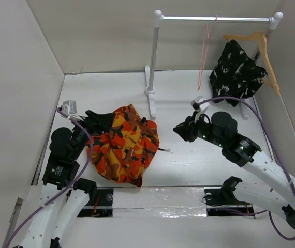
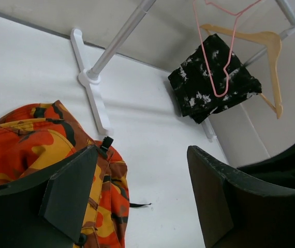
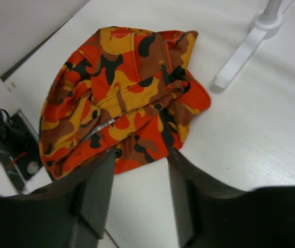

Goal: Place the trousers on the hanger
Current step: Flatten out the trousers at the center of the board.

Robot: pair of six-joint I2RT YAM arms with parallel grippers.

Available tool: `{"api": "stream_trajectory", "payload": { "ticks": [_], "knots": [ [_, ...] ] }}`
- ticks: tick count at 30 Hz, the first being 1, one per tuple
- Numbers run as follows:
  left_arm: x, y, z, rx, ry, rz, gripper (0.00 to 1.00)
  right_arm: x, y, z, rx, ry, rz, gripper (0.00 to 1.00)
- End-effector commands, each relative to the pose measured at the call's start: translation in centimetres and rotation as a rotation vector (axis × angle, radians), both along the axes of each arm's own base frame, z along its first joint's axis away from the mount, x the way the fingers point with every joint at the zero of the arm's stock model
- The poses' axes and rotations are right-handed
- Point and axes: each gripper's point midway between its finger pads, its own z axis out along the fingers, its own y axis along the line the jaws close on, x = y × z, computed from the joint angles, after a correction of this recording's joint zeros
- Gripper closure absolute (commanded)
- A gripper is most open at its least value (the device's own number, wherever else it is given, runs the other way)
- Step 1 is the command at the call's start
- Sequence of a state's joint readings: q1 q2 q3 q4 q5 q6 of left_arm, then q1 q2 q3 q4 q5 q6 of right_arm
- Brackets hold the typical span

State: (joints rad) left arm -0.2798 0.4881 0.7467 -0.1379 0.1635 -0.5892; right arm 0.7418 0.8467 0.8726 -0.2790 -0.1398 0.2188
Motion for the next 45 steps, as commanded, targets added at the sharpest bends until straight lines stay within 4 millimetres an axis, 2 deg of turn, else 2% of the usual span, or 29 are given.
{"api": "stream_trajectory", "payload": {
  "ticks": [1, 2, 3, 4, 9, 12, 13, 14, 15, 16, 17, 18, 19, 21, 22, 23, 24, 25, 26, 29, 32, 37, 38, 45],
  "knots": [
    [0.4, 0.0, 2.0, 0.0, -0.073, 0.0, 0.32, 0.7, 2.7, -0.2, 0.05, 0.001, 0.065, 0.84],
    [0.5, 0.1, 1.5, 0.003, -0.063, 0.008, 0.32, 1.0, 3.1, -0.4, 0.052, 0.004, 0.069, 1.0],
    [0.6, 0.3, 1.3, 0.001, -0.059, 0.02, 0.32, 1.2, 3.7, -0.8, 0.049, 0.018, 0.07, 1.0],
    [0.7, 0.5, 0.9, 0.002, -0.044, 0.033, 0.32, 1.8, 4.6, -2.3, 0.029, 0.045, 0.071, 1.0],
    [1.2, 1.0, -1.1, 0.006, 0.009, 0.075, 0.38, 4.4, 7.7, -4.2, 0.004, 0.056, 0.066, 1.0],
    [1.6, 1.3, -2.2, 0.021, 0.051, 0.095, 0.58, 6.1, 9.6, -5.6, 0.017, 0.063, 0.066, 0.98],
    [1.8, 1.6, -2.7, 0.026, 0.07, 0.116, 0.64, 6.6, 10.1, -6.0, 0.016, 0.067, 0.065, 0.83],
    [1.9, 1.8, -3.3, 0.027, 0.089, 0.132, 0.79, 7.2, 10.6, -6.5, 0.004, 0.071, 0.063, 0.73],
    [1.9, 2.1, -3.8, 0.025, 0.106, 0.15, 0.83, 8.2, 11.5, -7.6, -0.026, 0.084, 0.065, 0.64],
    [2.0, 2.8, -4.5, 0.03, 0.136, 0.19, 0.86, 8.6, 11.8, -8.2, -0.045, 0.094, 0.063, 0.48],
    [2.0, 3.0, -4.7, 0.035, 0.146, 0.201, 0.87, 9.1, 12.1, -8.7, -0.054, 0.101, 0.054, 0.42],
    [1.8, 3.3, -5.1, 0.04, 0.158, 0.215, 0.88, 9.6, 12.7, -10.2, -0.067, 0.123, 0.056, 0.38],
    [1.7, 3.9, -5.7, 0.043, 0.187, 0.25, 0.88, 10.0, 13.2, -10.2, -0.055, 0.119, 0.056, 0.31],
    [1.4, 4.4, -6.6, 0.044, 0.216, 0.277, 0.83, 10.9, 13.9, -10.4, -0.036, 0.109, 0.042, 0.26],
    [1.2, 4.6, -7.4, 0.054, 0.247, 0.289, 0.77, 11.5, 14.4, -11.1, -0.043, 0.115, 0.039, 0.26],
    [1.1, 4.9, -7.9, 0.05, 0.266, 0.308, 0.63, 11.9, 14.7, -11.1, -0.043, 0.112, 0.033, 0.25],
    [1.0, 5.1, -8.3, 0.051, 0.279, 0.318, 0.57, 12.4, 14.8, -11.4, -0.047, 0.111, 0.02, 0.25],
    [0.8, 5.4, -9.0, 0.056, 0.3, 0.335, 0.51, 13.1, 14.8, -12.5, -0.06, 0.125, 0.01, 0.25],
    [0.8, 5.5, -9.5, 0.055, 0.316, 0.342, 0.41, 13.7, 14.8, -12.3, -0.059, 0.125, 0.002, 0.25],
    [0.7, 5.5, -9.7, 0.038, 0.336, 0.353, 0.29, 14.4, 14.6, -12.9, -0.063, 0.129, -0.018, 0.25],
    [1.0, 5.4, -11.0, 0.021, 0.37, 0.365, 0.26, 14.6, 14.4, -13.7, -0.059, 0.147, -0.015, 0.24],
    [1.7, 4.8, -13.2, -0.014, 0.432, 0.369, 0.26, 14.1, 14.7, -16.1, -0.072, 0.184, 0.01, 0.24],
    [1.7, 4.9, -14.2, -0.013, 0.451, 0.379, 0.27, 14.1, 14.7, -16.2, -0.072, 0.184, 0.011, 0.24],
    [1.6, 6.6, -16.9, -0.027, 0.508, 0.502, 0.27, 14.0, 15.3, -16.3, -0.064, 0.208, 0.08, 0.27]
  ]
}}
